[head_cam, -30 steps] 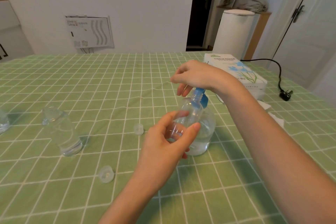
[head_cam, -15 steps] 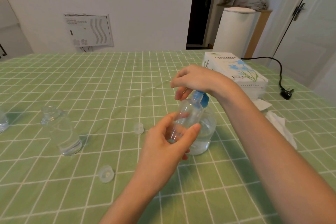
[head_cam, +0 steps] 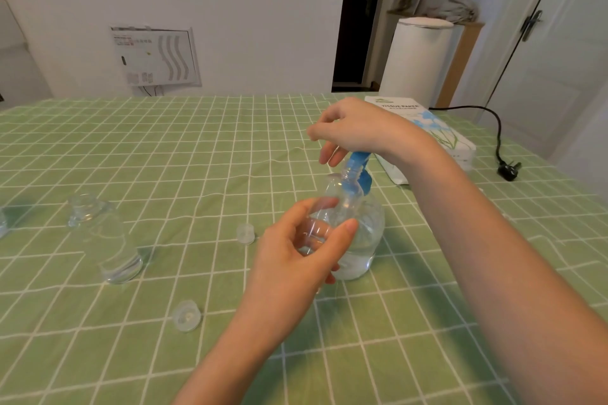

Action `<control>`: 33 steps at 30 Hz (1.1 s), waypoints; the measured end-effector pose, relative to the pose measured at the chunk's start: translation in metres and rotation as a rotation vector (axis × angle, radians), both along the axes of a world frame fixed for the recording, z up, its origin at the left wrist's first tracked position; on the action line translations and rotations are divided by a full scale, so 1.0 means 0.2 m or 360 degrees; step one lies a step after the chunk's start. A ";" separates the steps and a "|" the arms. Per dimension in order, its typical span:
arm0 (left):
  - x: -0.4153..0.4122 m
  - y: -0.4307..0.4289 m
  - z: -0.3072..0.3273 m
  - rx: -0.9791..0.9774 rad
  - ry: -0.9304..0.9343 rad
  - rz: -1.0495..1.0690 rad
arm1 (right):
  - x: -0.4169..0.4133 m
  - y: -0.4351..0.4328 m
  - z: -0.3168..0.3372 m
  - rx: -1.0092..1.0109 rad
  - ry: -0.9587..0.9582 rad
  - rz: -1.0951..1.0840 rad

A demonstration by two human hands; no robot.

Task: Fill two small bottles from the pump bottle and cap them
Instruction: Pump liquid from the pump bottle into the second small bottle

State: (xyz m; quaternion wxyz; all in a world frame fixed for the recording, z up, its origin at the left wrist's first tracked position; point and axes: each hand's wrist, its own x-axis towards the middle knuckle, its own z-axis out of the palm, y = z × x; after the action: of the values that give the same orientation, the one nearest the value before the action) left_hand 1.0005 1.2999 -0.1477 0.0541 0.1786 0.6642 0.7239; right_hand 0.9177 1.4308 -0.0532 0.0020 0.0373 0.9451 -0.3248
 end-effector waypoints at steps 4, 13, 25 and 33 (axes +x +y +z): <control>0.00 0.00 0.00 0.0007 -0.0004 -0.0002 | 0.01 0.00 0.00 0.0010 -0.0052 0.0065; 0.00 0.00 0.00 0.0000 -0.0028 -0.0004 | 0.03 0.00 0.04 0.0051 -0.0161 0.0086; 0.00 -0.01 0.00 0.0000 -0.0024 -0.0003 | 0.04 -0.01 -0.02 -0.0032 -0.0239 -0.0011; 0.01 -0.01 -0.01 -0.0018 -0.0026 0.0001 | 0.04 0.00 -0.07 -0.0073 -0.0245 0.0001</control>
State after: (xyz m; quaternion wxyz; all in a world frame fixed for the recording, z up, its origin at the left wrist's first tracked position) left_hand 1.0018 1.2987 -0.1501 0.0602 0.1721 0.6680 0.7215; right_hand 0.9251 1.4299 -0.0678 0.0757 0.0619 0.9344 -0.3425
